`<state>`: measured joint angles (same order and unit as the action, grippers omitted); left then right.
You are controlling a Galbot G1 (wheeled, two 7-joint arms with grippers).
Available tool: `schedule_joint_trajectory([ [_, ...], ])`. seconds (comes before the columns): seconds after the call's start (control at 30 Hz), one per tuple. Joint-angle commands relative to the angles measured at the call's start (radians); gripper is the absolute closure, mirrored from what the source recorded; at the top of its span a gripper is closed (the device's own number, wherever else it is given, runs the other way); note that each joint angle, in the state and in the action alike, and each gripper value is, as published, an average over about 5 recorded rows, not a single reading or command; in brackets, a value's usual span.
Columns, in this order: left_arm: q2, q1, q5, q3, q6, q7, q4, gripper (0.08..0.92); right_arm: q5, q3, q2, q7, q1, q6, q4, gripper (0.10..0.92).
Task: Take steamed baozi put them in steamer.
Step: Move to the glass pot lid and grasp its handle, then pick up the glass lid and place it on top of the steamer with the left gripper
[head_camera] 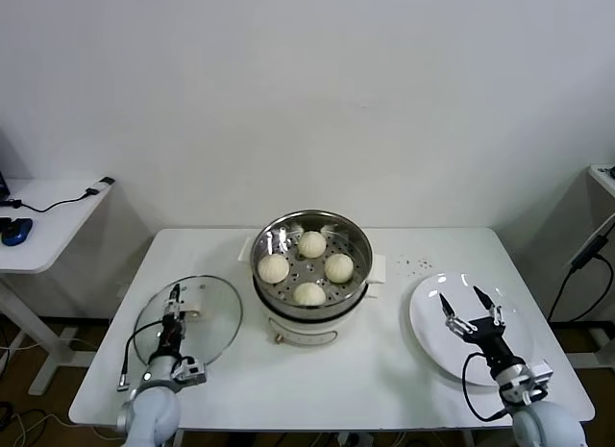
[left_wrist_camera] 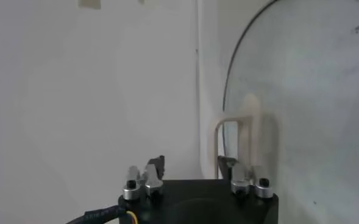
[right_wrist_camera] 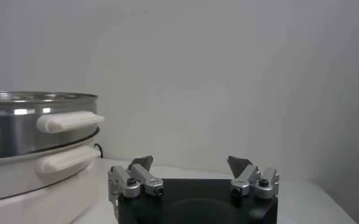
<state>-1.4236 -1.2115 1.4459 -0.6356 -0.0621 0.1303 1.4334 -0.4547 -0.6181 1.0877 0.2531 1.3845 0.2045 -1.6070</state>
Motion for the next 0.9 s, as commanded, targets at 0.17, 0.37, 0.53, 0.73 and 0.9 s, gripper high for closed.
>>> schedule_joint_trajectory([
  [0.17, 0.005, 0.014, -0.059, 0.011, 0.01, -0.014, -0.01, 0.562, 0.023, -0.011, 0.022, 0.008, 0.003, 0.011, 0.02, 0.203],
  [0.37, 0.011, 0.001, -0.084, 0.013, 0.01, -0.01, 0.024, 0.735, 0.025, -0.021, 0.029, 0.012, 0.005, 0.014, 0.023, 0.203],
  [0.53, 0.029, -0.04, -0.118, 0.012, 0.005, -0.011, 0.121, 0.85, 0.026, -0.025, 0.028, 0.014, 0.002, 0.016, 0.025, 0.203],
  [0.73, 0.083, -0.131, -0.16, -0.004, -0.01, -0.018, 0.305, 0.856, 0.024, -0.031, 0.023, 0.013, -0.004, 0.017, 0.032, 0.203],
  [0.9, 0.167, -0.228, -0.192, -0.031, -0.077, -0.04, 0.472, 0.856, 0.024, -0.031, 0.0, 0.015, -0.011, 0.022, 0.046, 0.203],
])
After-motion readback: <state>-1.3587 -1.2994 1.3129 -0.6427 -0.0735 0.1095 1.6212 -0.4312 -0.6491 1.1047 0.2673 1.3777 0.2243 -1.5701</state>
